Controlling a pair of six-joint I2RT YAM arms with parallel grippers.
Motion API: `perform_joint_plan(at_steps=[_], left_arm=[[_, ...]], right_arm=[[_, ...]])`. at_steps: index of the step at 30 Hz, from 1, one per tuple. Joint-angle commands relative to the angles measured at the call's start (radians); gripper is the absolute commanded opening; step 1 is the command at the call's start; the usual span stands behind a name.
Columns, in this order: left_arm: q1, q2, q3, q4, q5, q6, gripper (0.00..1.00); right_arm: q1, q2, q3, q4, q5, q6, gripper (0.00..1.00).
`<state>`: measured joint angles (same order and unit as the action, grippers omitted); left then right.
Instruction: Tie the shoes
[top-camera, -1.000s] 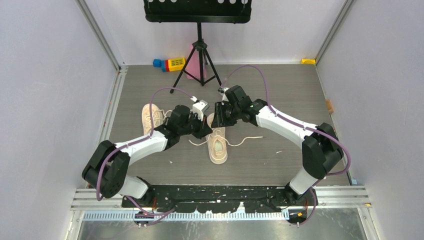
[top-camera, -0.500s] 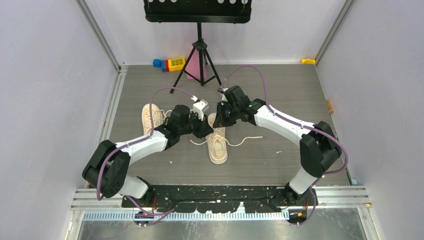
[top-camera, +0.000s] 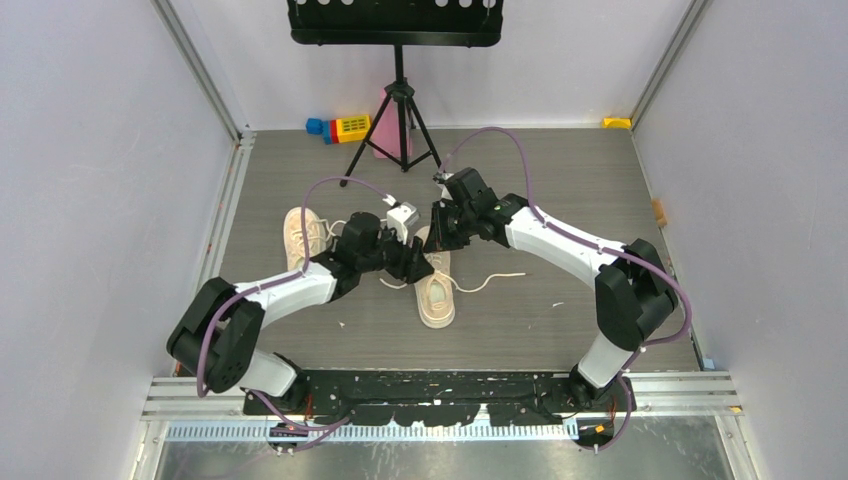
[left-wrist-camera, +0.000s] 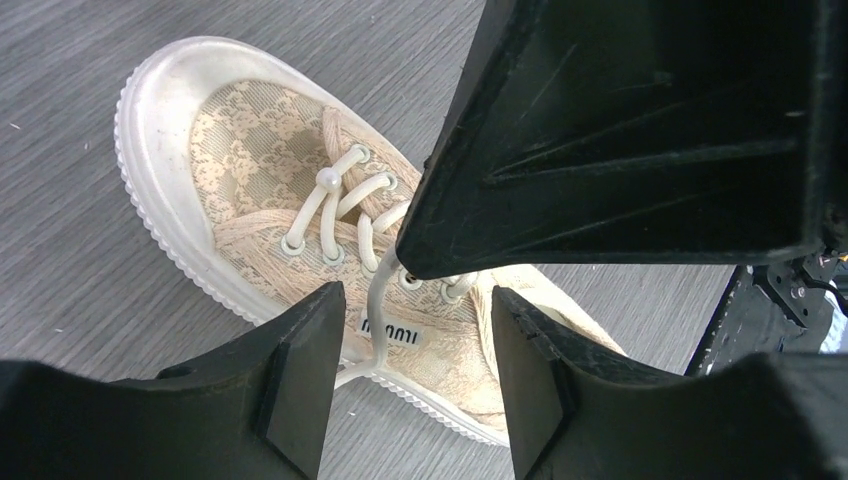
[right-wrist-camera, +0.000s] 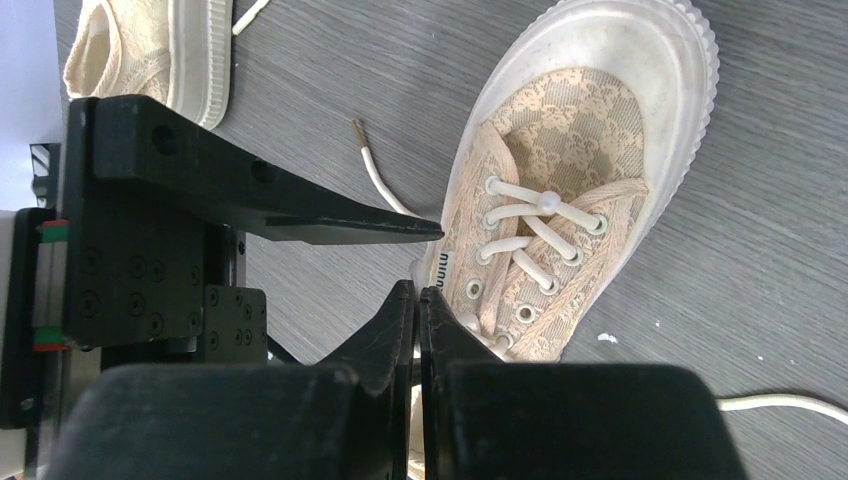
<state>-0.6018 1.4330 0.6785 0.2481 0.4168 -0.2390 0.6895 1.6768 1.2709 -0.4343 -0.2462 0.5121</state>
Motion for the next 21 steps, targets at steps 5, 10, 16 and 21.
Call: perform_joint_plan(at_steps=[5, 10, 16, 21], left_arm=[[-0.019, 0.010, 0.032, 0.080, -0.019, -0.047, 0.56], [-0.054, -0.028, 0.019, 0.059, -0.128, -0.085, 0.54], [-0.127, -0.054, 0.032, -0.005, -0.334, -0.141, 0.55], [-0.182, -0.079, 0.027, -0.021, -0.521, -0.193, 0.55]], right_arm=[[0.000, 0.004, 0.036, 0.014, 0.004, 0.026, 0.01], [0.000, 0.008, 0.043, 0.001, 0.022, 0.035, 0.00], [0.000, 0.007, 0.043, 0.000, 0.029, 0.051, 0.00], [0.000, 0.002, 0.037, 0.008, 0.032, 0.072, 0.00]])
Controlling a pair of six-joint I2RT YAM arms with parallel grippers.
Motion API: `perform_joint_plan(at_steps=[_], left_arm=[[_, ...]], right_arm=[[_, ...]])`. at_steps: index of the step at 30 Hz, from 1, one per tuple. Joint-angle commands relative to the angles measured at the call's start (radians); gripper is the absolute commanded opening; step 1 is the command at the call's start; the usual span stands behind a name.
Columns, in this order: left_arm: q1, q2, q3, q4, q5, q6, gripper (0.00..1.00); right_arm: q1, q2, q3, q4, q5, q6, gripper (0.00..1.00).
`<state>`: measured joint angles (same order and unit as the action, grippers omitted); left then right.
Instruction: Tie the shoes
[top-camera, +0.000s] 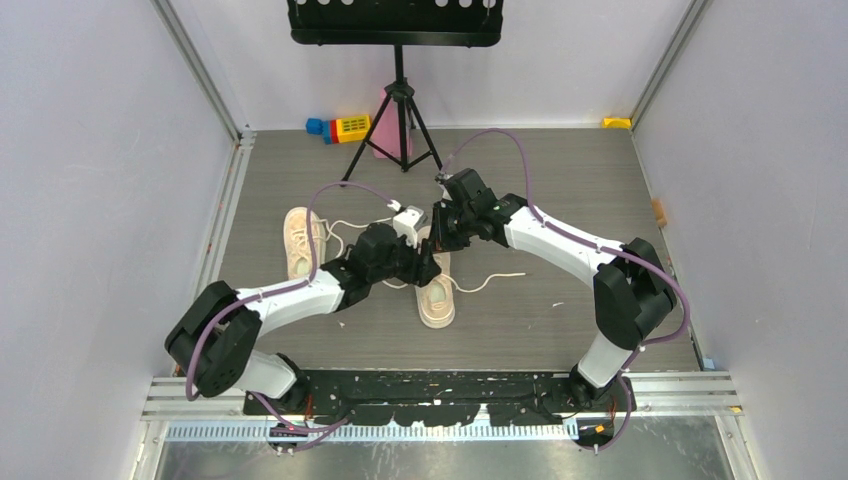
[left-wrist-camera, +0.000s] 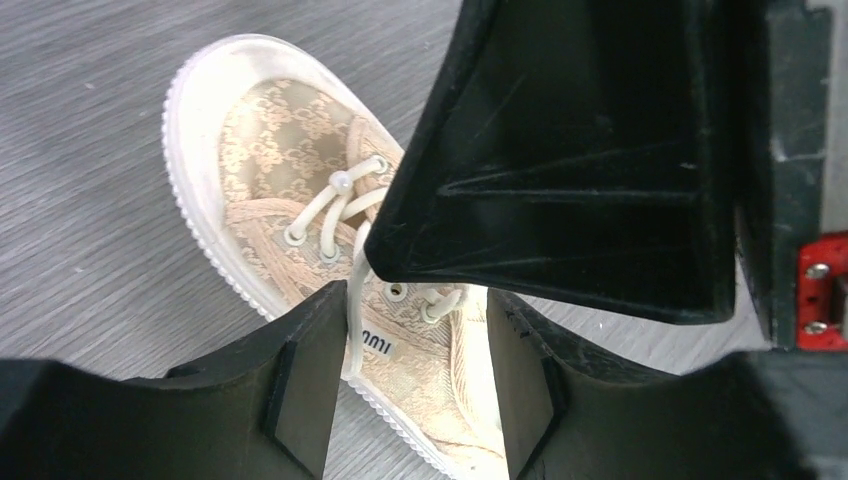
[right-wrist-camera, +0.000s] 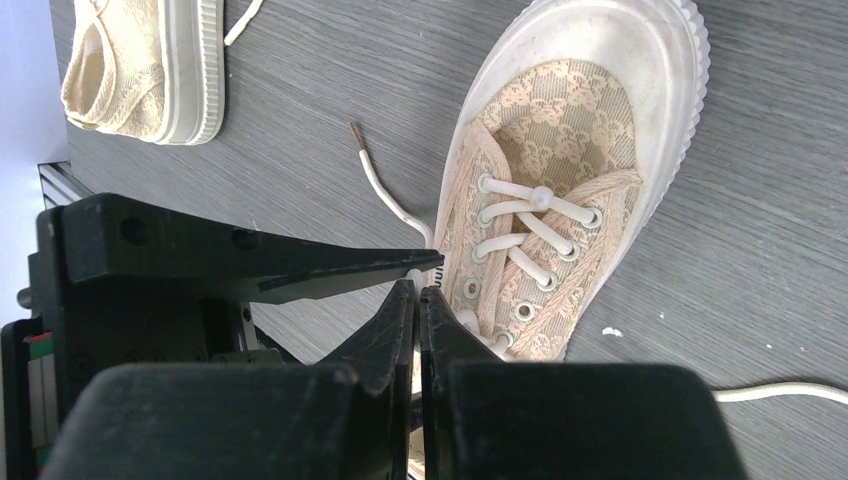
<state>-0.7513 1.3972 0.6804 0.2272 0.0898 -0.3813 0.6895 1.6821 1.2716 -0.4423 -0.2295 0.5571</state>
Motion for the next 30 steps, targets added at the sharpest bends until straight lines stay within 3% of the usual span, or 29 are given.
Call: perform_joint_plan(at_steps=[1, 6, 10, 20, 26, 30], left_arm=[[-0.042, -0.044, 0.026, 0.000, -0.223, -0.056, 0.55], [-0.073, -0.030, 0.046, -0.017, -0.291, -0.068, 0.54], [-0.090, -0.009, 0.059, -0.010, -0.300, -0.066, 0.47], [-0.114, 0.048, 0.089, 0.006, -0.312, -0.080, 0.39], [-0.115, 0.052, 0.077, 0.017, -0.317, -0.088, 0.23], [-0.114, 0.038, 0.060, 0.022, -0.317, -0.092, 0.17]], right_arm=[[-0.001, -0.005, 0.034, 0.019, 0.015, 0.030, 0.00], [-0.001, -0.006, 0.032, 0.022, 0.018, 0.041, 0.00], [0.000, -0.006, 0.029, 0.028, 0.015, 0.044, 0.00], [-0.001, -0.021, 0.015, 0.048, 0.004, 0.062, 0.00], [-0.001, -0.043, 0.005, 0.048, 0.017, 0.063, 0.00], [-0.002, -0.049, -0.002, 0.047, 0.020, 0.061, 0.00]])
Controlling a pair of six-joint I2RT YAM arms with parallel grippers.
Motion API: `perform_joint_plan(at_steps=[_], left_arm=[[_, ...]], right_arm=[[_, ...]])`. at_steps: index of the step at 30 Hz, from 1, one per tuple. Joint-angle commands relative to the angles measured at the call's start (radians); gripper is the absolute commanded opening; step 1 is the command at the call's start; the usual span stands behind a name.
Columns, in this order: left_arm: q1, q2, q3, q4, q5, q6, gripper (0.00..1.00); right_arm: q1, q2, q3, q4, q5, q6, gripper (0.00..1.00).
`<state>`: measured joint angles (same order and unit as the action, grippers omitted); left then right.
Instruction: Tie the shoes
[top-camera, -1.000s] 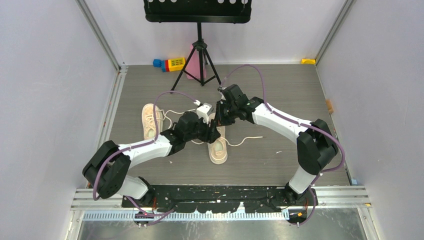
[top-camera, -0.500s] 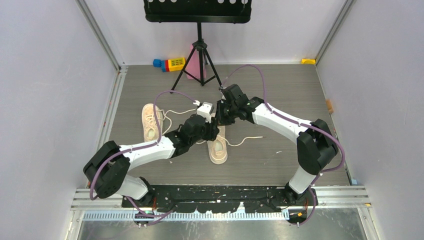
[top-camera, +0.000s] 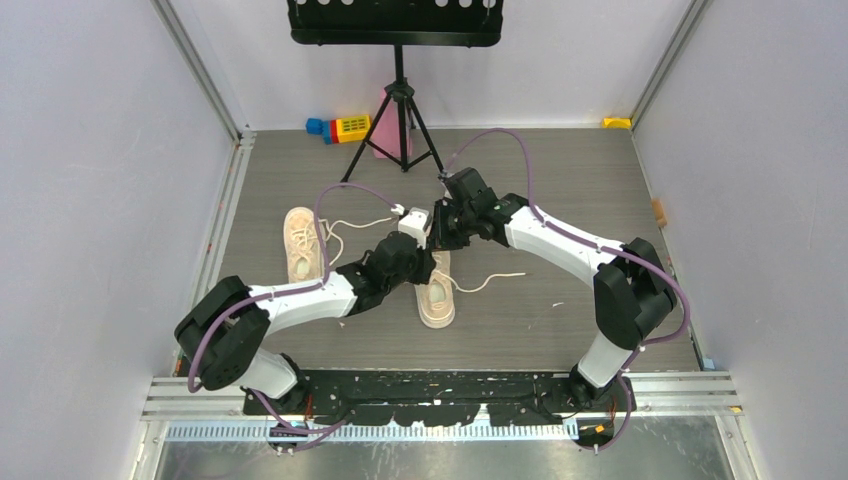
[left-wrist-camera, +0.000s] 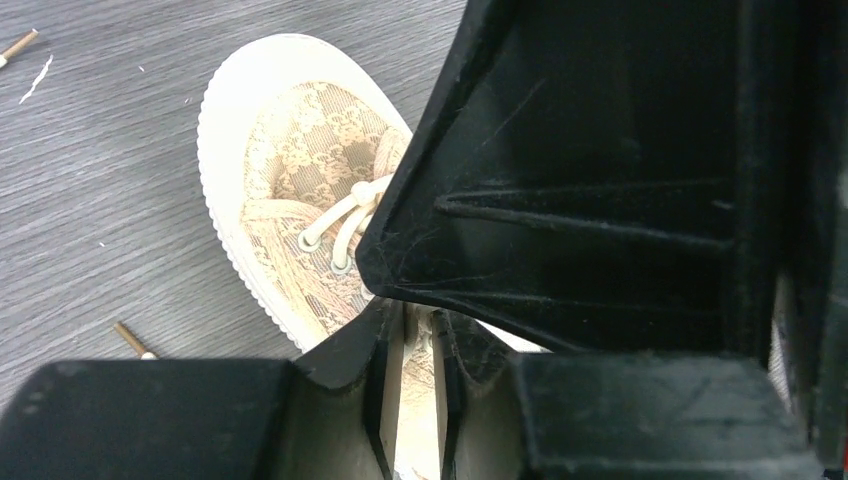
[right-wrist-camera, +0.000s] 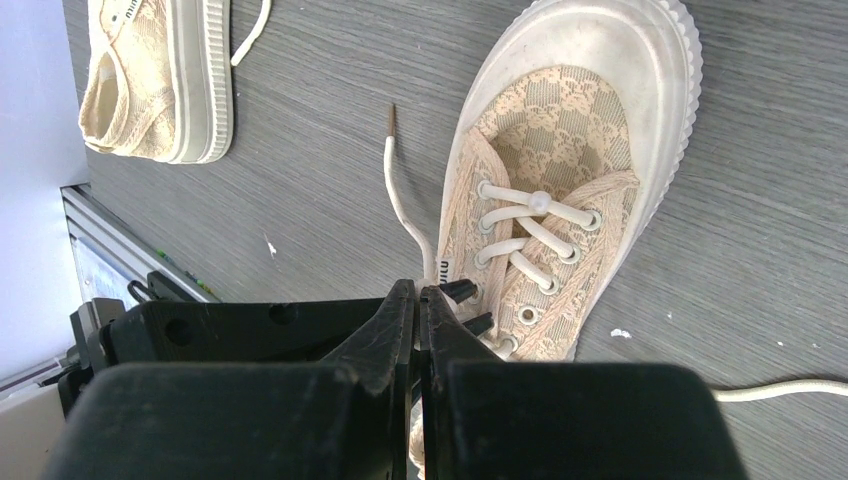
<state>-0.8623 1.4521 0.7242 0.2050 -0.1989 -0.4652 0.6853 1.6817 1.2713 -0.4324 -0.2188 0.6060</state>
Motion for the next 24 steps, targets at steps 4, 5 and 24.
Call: perform_joint_plan(at_steps=[4, 5, 24], left_arm=[[-0.002, -0.029, -0.003, 0.037, -0.029, -0.022, 0.32], [0.000, -0.031, -0.009, 0.040, -0.025, -0.030, 0.33], [0.032, -0.056, -0.013, 0.082, 0.050, -0.008, 0.00]], right_arm=[[0.002, -0.058, -0.010, 0.039, 0.015, 0.012, 0.00], [0.001, -0.059, -0.009, 0.038, 0.015, 0.012, 0.00], [0.000, -0.085, -0.010, 0.022, 0.035, 0.017, 0.01]])
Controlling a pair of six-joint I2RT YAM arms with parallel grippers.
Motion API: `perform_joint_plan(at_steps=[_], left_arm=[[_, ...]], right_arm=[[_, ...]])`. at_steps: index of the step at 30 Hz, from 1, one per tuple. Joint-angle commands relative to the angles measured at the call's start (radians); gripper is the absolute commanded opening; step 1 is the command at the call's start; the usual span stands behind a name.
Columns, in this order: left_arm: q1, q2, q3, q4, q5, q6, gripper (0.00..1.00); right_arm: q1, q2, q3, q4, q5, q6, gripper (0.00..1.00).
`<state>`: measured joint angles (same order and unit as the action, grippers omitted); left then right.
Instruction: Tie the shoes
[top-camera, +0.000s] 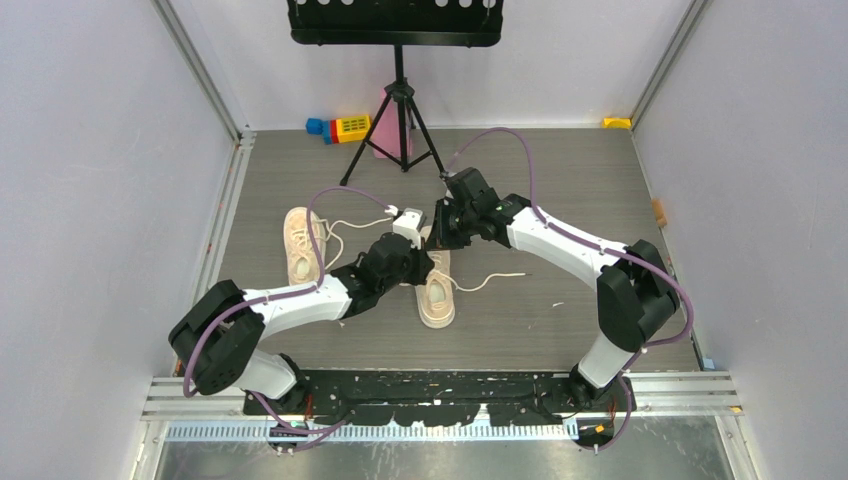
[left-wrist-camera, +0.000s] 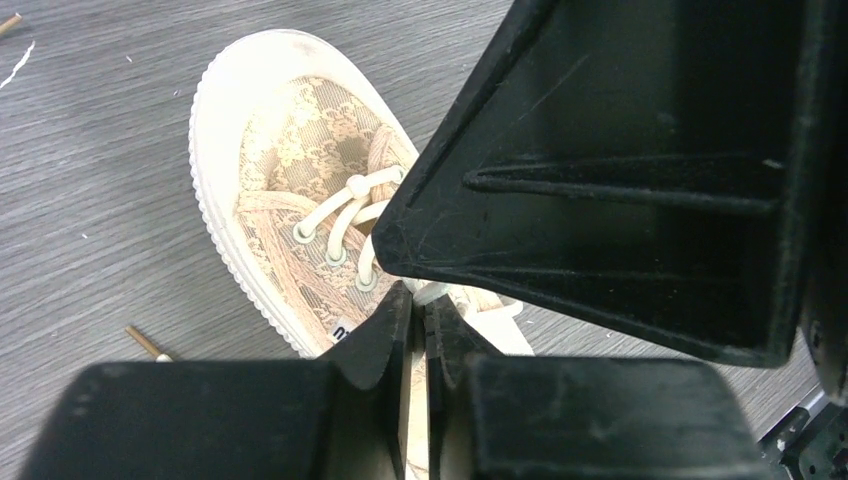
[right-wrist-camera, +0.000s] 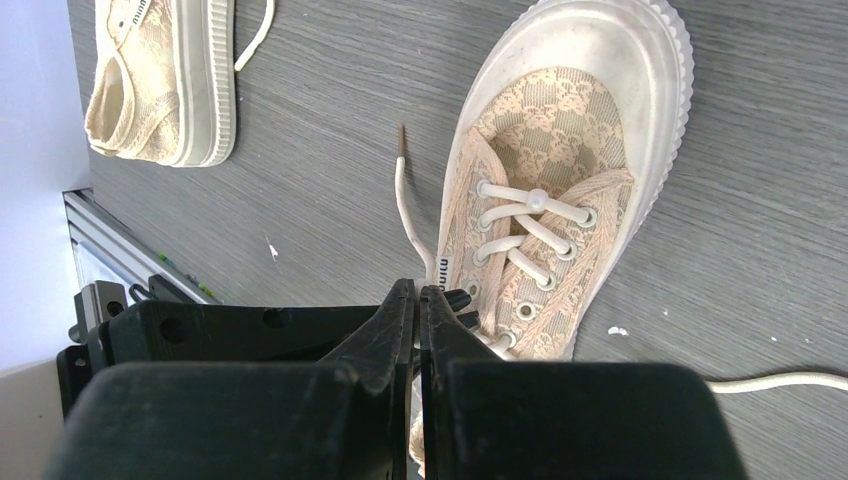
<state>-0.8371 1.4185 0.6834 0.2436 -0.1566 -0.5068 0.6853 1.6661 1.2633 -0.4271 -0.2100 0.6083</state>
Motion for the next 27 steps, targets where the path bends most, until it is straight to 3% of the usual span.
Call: perform_joint_plan(at_steps=[1, 4, 9, 10, 12, 18, 27], left_arm=[[0.007, -0.022, 0.026, 0.044, 0.008, 0.034, 0.00], [0.010, -0.020, 0.007, 0.067, 0.016, 0.034, 0.00], [0.030, -0.013, -0.057, 0.175, 0.059, 0.028, 0.00], [0.033, -0.012, -0.065, 0.185, 0.060, 0.029, 0.00], [0.036, -0.016, -0.087, 0.225, 0.063, 0.035, 0.00], [0.037, -0.023, -0.120, 0.290, 0.117, 0.074, 0.00], [0.061, -0.021, -0.133, 0.294, 0.152, 0.075, 0.00]], right_arm=[[-0.001, -0.078, -0.003, 0.010, 0.038, 0.018, 0.03], [0.000, -0.129, -0.030, 0.002, 0.098, 0.051, 0.31], [-0.002, -0.242, -0.115, 0.008, 0.248, 0.173, 0.55], [-0.001, -0.268, -0.139, 0.010, 0.281, 0.213, 0.66], [-0.002, -0.327, -0.196, 0.004, 0.369, 0.317, 0.76], [0.022, -0.508, -0.419, -0.019, 0.542, 0.793, 0.77], [0.130, -0.531, -0.610, 0.050, 0.601, 1.179, 0.64]])
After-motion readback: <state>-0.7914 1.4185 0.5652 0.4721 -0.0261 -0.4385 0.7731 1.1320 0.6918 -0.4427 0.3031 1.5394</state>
